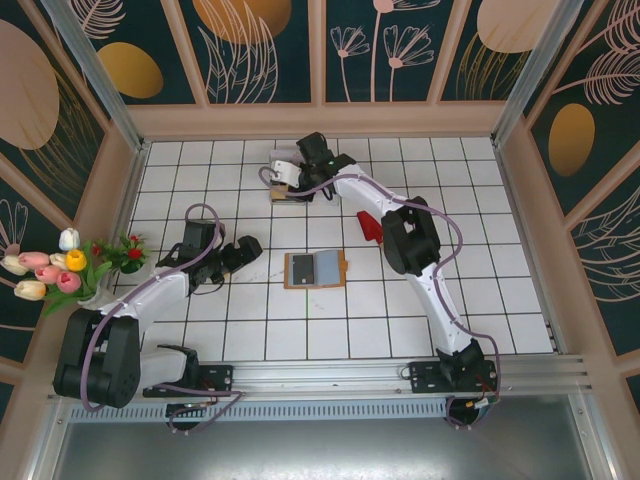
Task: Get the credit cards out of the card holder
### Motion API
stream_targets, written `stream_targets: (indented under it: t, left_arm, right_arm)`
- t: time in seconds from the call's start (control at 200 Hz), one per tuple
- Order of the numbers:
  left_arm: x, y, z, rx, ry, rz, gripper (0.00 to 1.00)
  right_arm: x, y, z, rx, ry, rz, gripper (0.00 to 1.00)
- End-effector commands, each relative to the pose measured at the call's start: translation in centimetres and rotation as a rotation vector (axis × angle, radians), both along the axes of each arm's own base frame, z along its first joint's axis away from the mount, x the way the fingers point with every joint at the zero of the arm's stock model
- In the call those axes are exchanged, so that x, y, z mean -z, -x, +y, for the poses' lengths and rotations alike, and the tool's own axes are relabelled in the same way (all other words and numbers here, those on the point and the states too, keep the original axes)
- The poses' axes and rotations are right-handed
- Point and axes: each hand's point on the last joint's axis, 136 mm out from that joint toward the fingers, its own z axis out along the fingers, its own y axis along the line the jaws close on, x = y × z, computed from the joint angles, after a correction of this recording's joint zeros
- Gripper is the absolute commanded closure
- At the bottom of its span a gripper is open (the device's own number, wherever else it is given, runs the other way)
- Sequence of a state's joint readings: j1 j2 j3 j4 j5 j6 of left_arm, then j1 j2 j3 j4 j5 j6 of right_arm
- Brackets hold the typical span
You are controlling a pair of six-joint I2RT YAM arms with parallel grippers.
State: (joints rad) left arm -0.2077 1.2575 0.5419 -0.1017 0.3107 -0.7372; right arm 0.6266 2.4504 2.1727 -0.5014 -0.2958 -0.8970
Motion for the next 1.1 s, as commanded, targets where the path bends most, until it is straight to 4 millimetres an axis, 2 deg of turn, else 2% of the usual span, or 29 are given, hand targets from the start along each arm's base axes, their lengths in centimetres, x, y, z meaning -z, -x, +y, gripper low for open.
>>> stream_targets:
  t: [0.0, 0.115, 0.23, 0.235, 0.335, 0.38, 0.58, 0.711, 0.831, 0.936, 1.096]
  left_arm:
    - [-0.4, 0.0, -0.2, 0.007, 0.023, -0.018, 0.01]
    - [-1.1, 0.1, -0.4, 0.022, 0.032, -0.04, 0.01]
    - [-1.7, 0.1, -0.8, 0.04, 0.05, -0.057, 0.02]
    - [-1.7, 0.1, -0.8, 0.042, 0.051, -0.058, 0.01]
    - [-2.1, 0.3, -1.2, 0.057, 0.072, -0.069, 0.02]
    - [-2.2, 0.3, -1.4, 0.063, 0.082, -0.074, 0.02]
    - [-2.7, 0.5, -2.7, 0.081, 0.11, -0.095, 0.03]
    - [-2.8, 0.6, -4.3, 0.104, 0.103, -0.116, 0.05]
    - [-2.7, 0.7, -6.1, 0.13, 0.117, -0.117, 0.06]
    - [-2.5, 0.8, -7.5, 0.145, 0.141, -0.112, 0.11]
    - [-2.1, 0.8, -8.8, 0.152, 0.171, -0.093, 0.24]
  right_arm:
    - [-8.9, 0.4, 0.6, 0.043, -0.147, -0.044, 0.72]
    - [-11.4, 0.8, -0.5, 0.153, -0.213, 0.013, 0.71]
    - [-12.4, 2.1, -2.3, 0.281, -0.287, 0.118, 0.7]
    - [-13.0, 2.1, -2.3, 0.285, -0.299, 0.111, 0.7]
    - [-14.1, 4.2, -3.8, 0.372, -0.398, 0.18, 0.68]
    - [-14.8, 5.0, -4.7, 0.438, -0.452, 0.209, 0.64]
    - [-15.5, 8.5, -9.9, 0.773, -0.596, 0.335, 0.58]
    - [-15.5, 11.1, -13.2, 0.91, -0.713, 0.396, 0.5]
    - [-13.8, 13.2, -14.4, 0.982, -0.777, 0.521, 0.45]
    - [-10.9, 14.9, -14.0, 1.016, -0.797, 0.676, 0.43]
    - [-6.8, 16.9, -12.5, 1.029, -0.807, 0.859, 0.31]
